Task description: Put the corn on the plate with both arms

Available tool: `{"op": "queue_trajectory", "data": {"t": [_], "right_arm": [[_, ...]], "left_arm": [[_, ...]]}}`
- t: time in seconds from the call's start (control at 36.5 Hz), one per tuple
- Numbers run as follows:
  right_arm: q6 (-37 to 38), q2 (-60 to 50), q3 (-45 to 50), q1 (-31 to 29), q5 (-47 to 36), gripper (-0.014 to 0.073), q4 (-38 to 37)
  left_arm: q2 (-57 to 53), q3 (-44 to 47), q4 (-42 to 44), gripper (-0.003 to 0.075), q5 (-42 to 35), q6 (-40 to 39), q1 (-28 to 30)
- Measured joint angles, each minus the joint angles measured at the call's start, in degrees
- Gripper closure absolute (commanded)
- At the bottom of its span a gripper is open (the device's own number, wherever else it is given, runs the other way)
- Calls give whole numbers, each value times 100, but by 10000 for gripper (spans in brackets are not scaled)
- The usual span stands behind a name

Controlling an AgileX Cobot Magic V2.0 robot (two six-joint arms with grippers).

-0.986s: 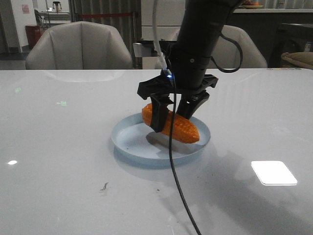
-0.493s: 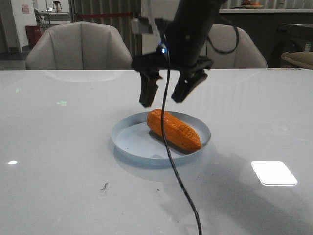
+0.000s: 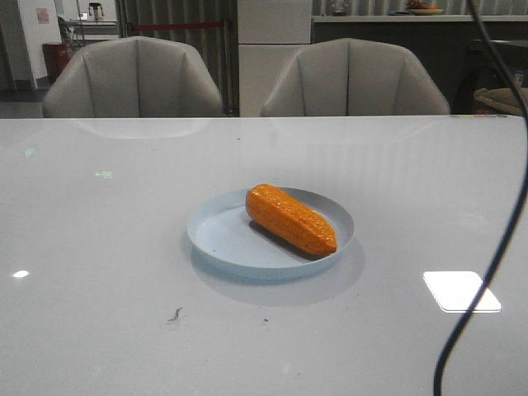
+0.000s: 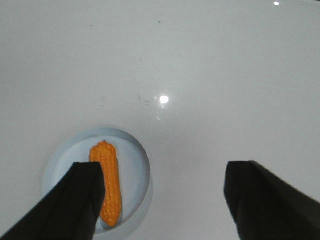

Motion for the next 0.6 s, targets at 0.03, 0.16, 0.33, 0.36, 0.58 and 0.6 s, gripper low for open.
{"op": "queue_trajectory", "data": {"t": [0.03,0.16,0.33,0.36,0.58,0.6], "right_arm": [[0,-272,397,-97,-132,-9,14],[0,-1483,2125,-490,-619,-9,35],[0,-2587,3341,-812,-767,-9,66],[0,-2714,3450,-823,-786,-9,66],[3,-3014,3582,-834,-872,-9,106],[3,-3002,3582,-834,-872,-9,106]], "left_arm": [[0,0,0,344,0,0,0],[0,0,0,344,0,0,0],[0,0,0,344,0,0,0],[0,0,0,344,0,0,0],[0,0,0,356,0,0,0],[0,0,0,373,-3,0,0]]}}
